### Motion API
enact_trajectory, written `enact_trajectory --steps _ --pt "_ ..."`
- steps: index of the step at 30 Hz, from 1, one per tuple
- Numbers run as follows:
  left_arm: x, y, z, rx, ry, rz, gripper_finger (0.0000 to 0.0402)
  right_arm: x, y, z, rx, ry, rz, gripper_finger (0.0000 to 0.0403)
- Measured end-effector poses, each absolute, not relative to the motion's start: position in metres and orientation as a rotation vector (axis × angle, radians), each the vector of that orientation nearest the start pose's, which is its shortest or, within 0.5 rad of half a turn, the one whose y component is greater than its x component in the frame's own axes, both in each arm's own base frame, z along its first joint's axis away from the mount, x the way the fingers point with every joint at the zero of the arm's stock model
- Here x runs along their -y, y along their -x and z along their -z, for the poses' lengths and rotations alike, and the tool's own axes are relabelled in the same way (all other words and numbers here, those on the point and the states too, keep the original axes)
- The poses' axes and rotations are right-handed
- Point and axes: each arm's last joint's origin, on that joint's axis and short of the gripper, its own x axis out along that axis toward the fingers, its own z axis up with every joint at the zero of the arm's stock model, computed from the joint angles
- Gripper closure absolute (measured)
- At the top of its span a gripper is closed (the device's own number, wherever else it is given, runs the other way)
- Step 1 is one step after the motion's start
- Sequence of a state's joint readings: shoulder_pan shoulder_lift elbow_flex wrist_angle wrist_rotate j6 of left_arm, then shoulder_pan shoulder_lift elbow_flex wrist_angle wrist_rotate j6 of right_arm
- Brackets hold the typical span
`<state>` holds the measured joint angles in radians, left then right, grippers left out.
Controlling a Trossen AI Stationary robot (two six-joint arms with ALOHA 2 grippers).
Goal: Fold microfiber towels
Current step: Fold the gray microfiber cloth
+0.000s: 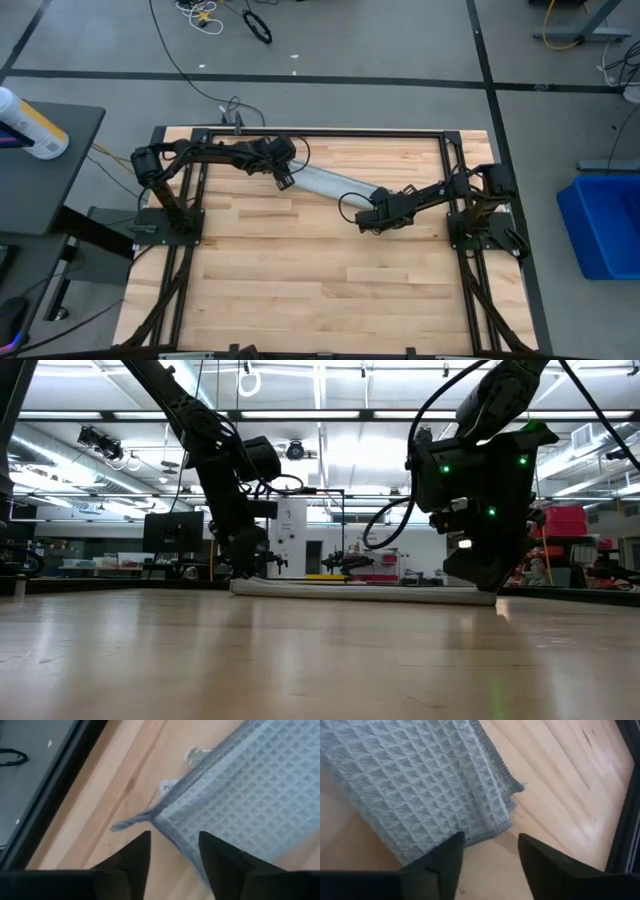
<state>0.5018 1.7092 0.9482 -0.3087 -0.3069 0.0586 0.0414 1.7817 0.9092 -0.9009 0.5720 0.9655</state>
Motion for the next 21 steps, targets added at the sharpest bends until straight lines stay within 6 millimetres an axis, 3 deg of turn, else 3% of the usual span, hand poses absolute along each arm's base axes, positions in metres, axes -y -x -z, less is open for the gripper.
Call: enact_trajectory --steps 5,10,16,21 --pt "-0.162 -0.276 -0.164 -1.075 0.073 -0.702 0.0200 0.003 -0.260 -0.136 -1.259 -0.204 1.094 0.0167" --pt "-0.159 -0.273 -0.183 -1.017 0.043 -0.683 0.0204 0.002 -0.258 -0.171 -1.151 -0.283 1.060 0.0178" --pt "-0.158 -0.268 -0.197 -0.967 0.061 -0.640 0.0214 0.002 -0.236 -0.209 -0.982 -0.544 1.116 0.0187" --pt "-0.157 -0.269 -0.197 -0.954 0.093 -0.577 0.0213 0.001 -0.220 -0.214 -0.921 -0.732 1.128 0.0170"
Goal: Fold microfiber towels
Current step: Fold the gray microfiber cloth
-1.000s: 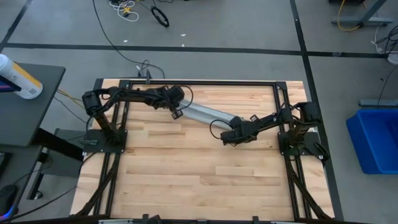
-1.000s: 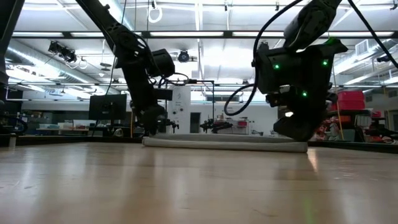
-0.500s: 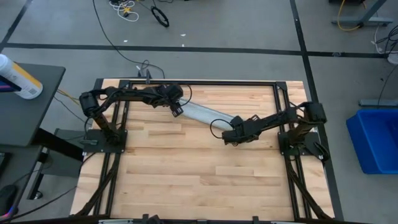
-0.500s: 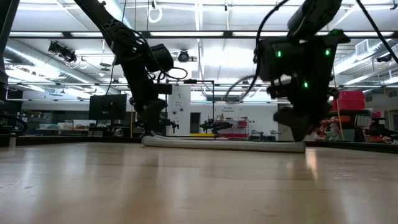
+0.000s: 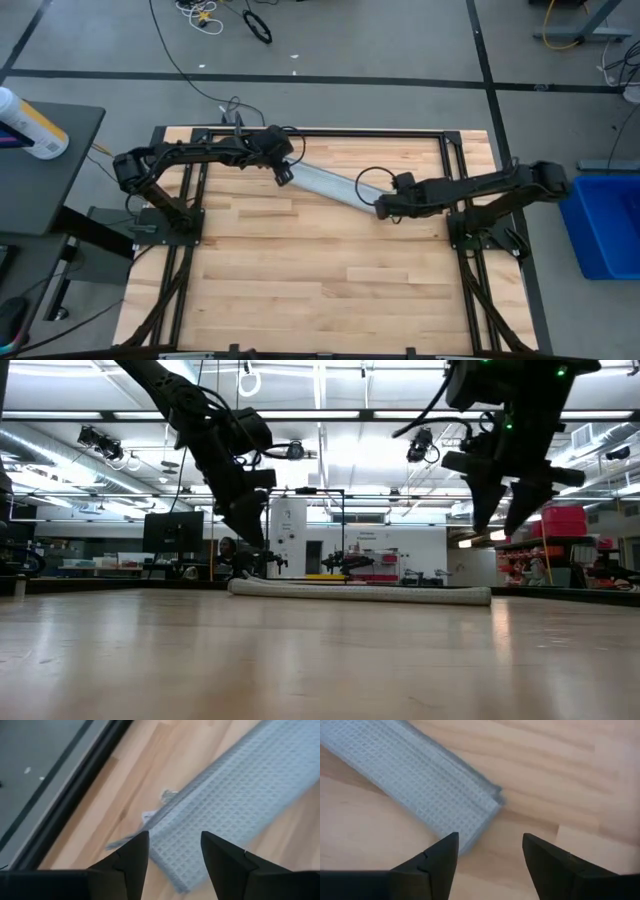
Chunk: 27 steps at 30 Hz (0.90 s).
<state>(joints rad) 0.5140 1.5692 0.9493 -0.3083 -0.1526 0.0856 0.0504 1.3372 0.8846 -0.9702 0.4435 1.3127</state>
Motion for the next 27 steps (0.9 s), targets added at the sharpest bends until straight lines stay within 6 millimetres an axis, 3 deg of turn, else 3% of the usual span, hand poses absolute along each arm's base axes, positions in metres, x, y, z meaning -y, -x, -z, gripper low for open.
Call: enact_trajectory --steps 5,11,17,27 --pt "-0.156 -0.270 -0.197 -0.939 0.120 -0.517 0.0212 0.000 -0.216 -0.199 -0.886 -0.899 1.136 0.0162" --pt "-0.155 -0.269 -0.195 -0.954 0.127 -0.459 0.0211 0.000 -0.220 -0.174 -0.652 -1.127 1.150 0.0167" --pt "-0.154 -0.269 -0.195 -0.975 0.093 -0.404 0.0212 0.004 -0.212 -0.160 -0.600 -1.166 1.235 0.0165" --pt "-0.153 -0.268 -0.194 -0.990 0.054 -0.376 0.0216 0.003 -0.208 -0.151 -0.606 -1.226 1.231 0.0160"
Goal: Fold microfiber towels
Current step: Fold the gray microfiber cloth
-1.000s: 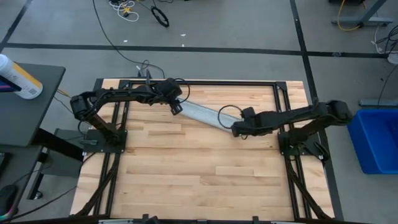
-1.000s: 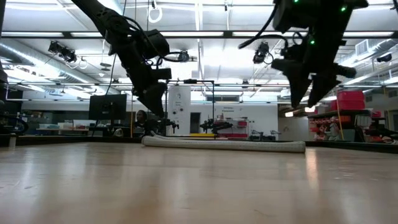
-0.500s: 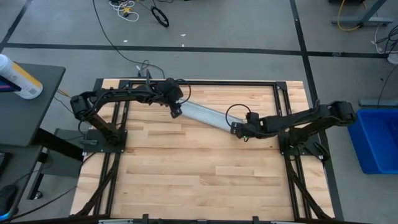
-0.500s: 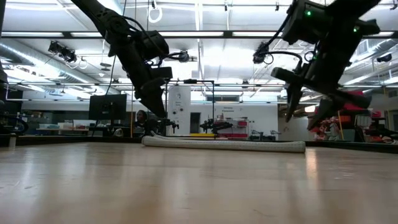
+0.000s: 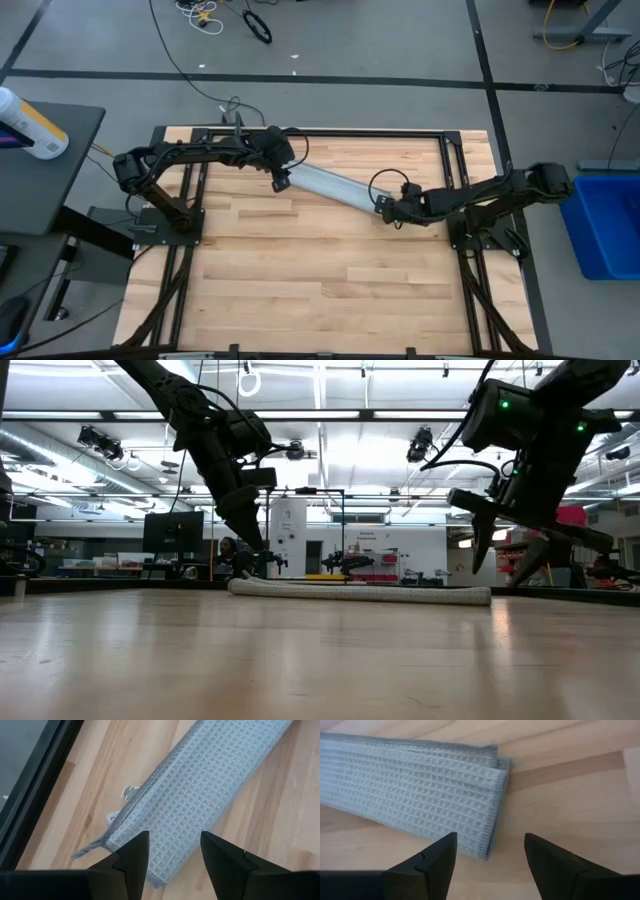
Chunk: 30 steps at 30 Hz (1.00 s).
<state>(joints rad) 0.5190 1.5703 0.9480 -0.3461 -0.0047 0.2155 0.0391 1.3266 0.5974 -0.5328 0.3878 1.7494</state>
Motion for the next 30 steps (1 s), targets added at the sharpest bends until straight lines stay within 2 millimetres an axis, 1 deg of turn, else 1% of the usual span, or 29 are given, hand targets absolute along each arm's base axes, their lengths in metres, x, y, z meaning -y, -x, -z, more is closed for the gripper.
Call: enact_trajectory --steps 7,12,17,22,30 --pt "-0.157 -0.266 -0.193 -0.992 0.060 -0.384 0.0218 0.005 -0.202 -0.136 -0.558 -1.285 1.221 0.0158" --pt "-0.160 -0.263 -0.193 -0.986 0.080 -0.380 0.0218 0.011 -0.200 -0.134 -0.556 -1.279 1.238 0.0161" --pt "-0.161 -0.263 -0.193 -0.986 0.082 -0.383 0.0218 0.022 -0.205 -0.133 -0.538 -1.276 1.214 0.0158" --pt "-0.161 -0.263 -0.192 -0.989 0.085 -0.383 0.0218 0.034 -0.213 -0.125 -0.570 -1.284 1.187 0.0151" --pt "-0.161 -0.262 -0.192 -0.990 0.093 -0.387 0.0219 0.037 -0.216 -0.122 -0.583 -1.297 1.168 0.0158"
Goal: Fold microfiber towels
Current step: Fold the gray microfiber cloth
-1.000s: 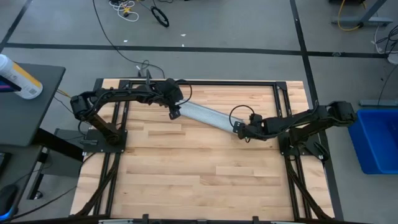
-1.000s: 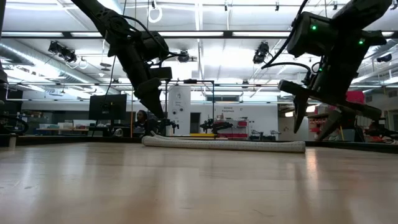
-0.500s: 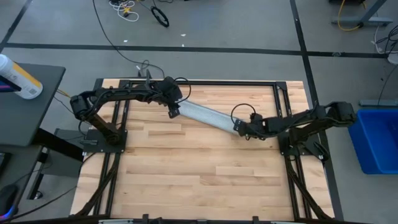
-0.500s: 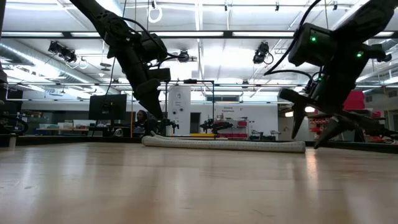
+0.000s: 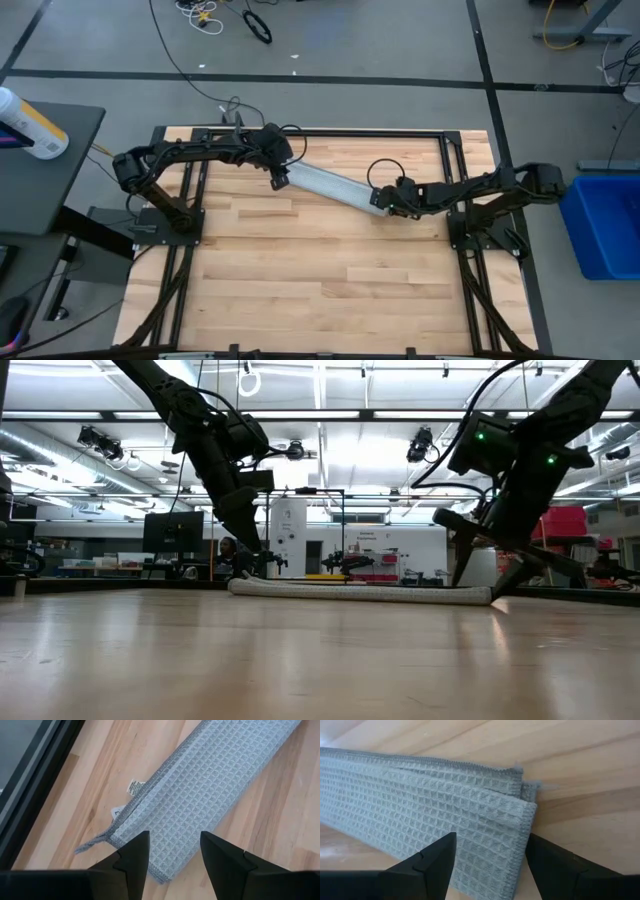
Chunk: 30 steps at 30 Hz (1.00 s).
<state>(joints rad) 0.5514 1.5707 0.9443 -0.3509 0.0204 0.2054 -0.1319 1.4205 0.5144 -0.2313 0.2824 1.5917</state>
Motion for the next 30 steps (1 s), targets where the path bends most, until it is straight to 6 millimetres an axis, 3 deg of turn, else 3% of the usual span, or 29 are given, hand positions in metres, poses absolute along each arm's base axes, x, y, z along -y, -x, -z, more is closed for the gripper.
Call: enact_trajectory --steps 20,25,30 --pt "-0.161 -0.262 -0.192 -0.988 0.100 -0.396 0.0219 0.041 -0.224 -0.113 -0.554 -1.284 1.158 0.0156" --pt "-0.161 -0.262 -0.192 -0.988 0.100 -0.396 0.0219 0.043 -0.223 -0.112 -0.579 -1.275 1.152 0.0196" --pt "-0.161 -0.263 -0.191 -0.994 0.102 -0.396 0.0230 0.042 -0.222 -0.111 -0.602 -1.258 1.151 0.0277"
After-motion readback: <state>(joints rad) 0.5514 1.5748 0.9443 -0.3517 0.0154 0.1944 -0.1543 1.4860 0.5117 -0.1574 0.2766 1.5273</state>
